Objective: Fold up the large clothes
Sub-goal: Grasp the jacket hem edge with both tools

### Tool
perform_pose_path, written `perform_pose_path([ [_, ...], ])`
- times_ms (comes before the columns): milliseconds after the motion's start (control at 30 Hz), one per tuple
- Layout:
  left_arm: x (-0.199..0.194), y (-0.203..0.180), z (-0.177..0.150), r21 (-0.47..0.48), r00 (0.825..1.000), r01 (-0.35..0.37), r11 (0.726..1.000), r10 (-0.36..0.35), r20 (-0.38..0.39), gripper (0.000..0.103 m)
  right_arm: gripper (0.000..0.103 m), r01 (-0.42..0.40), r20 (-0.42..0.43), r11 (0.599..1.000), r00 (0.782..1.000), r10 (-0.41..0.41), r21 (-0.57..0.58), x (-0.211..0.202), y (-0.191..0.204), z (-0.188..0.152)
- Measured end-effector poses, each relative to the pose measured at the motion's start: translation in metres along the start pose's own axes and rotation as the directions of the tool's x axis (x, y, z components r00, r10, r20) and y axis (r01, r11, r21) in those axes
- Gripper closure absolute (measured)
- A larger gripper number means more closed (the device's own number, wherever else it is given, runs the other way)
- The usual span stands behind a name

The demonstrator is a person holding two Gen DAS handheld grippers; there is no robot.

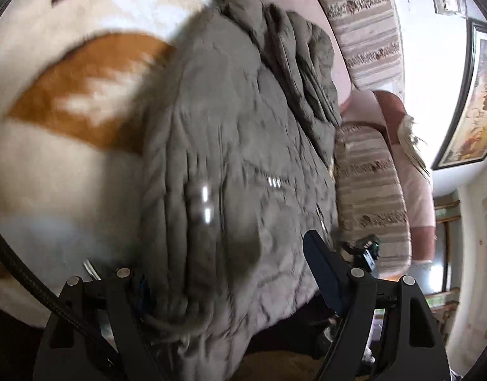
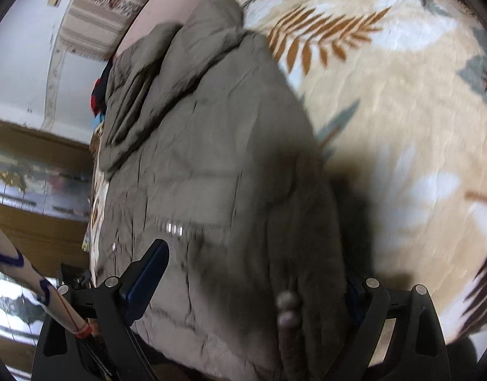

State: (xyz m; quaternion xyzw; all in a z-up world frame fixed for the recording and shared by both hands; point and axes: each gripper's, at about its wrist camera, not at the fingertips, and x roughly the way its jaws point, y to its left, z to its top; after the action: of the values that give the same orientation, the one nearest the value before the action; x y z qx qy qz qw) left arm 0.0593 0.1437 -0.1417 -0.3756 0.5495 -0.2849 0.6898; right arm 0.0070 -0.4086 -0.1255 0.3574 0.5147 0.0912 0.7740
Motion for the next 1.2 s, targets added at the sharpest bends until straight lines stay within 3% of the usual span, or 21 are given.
perform_pose_path([
  [200, 0.009, 0.004, -0.023, 0.027, 1.000, -0.001, 1.000, 0.001, -0.028, 0.024, 0.008, -0.042, -0.041, 0.999, 0.998, 0.041, -0.009, 0.001, 0.001, -0.020],
  [367, 0.008, 0.003, -0.018, 0.017, 1.000, -0.019, 1.000, 0.020, -0.009, 0.024, 0.012, -0.062, -0.071, 0.997, 0.996, 0.058, -0.054, -0.001, 0.006, -0.037],
  [533, 0.009, 0.004, -0.018, 0.008, 0.999, -0.038, 0.999, 0.039, -0.001, 0.024, 0.014, -0.123, -0.047, 0.992, 0.991, 0.122, -0.026, -0.001, 0.003, -0.047],
  [700, 0.013, -0.004, -0.021, 0.046, 0.997, -0.072, 0.996, 0.072, 0.004, 0.024, 0.017, -0.169, -0.080, 0.985, 0.983, 0.167, -0.025, 0.001, 0.004, -0.061],
  [800, 0.014, -0.005, -0.022, 0.063, 0.996, -0.089, 0.994, 0.089, 0.003, 0.024, 0.024, -0.163, -0.118, 0.986, 0.981, 0.157, -0.044, 0.006, 0.010, -0.069],
  [867, 0.015, -0.004, -0.021, 0.052, 0.996, -0.091, 0.994, 0.091, 0.003, 0.024, 0.027, -0.116, -0.130, 0.992, 0.986, 0.108, -0.057, 0.014, 0.015, -0.073],
  [1033, 0.018, -0.008, -0.021, 0.049, 0.991, -0.137, 0.989, 0.137, 0.006, 0.024, 0.029, -0.047, -0.102, 0.995, 0.994, 0.037, -0.088, 0.028, 0.031, -0.074],
  [1133, 0.024, -0.023, -0.024, 0.082, 0.965, -0.261, 0.962, 0.260, 0.021, 0.029, 0.046, 0.025, -0.074, 0.995, 0.997, -0.033, -0.101, 0.030, 0.038, -0.075],
  [1200, 0.031, -0.037, -0.028, 0.141, 0.906, -0.423, 0.895, 0.422, 0.039, 0.061, 0.064, 0.061, -0.052, 0.992, 0.996, -0.067, -0.112, 0.027, 0.043, -0.075],
])
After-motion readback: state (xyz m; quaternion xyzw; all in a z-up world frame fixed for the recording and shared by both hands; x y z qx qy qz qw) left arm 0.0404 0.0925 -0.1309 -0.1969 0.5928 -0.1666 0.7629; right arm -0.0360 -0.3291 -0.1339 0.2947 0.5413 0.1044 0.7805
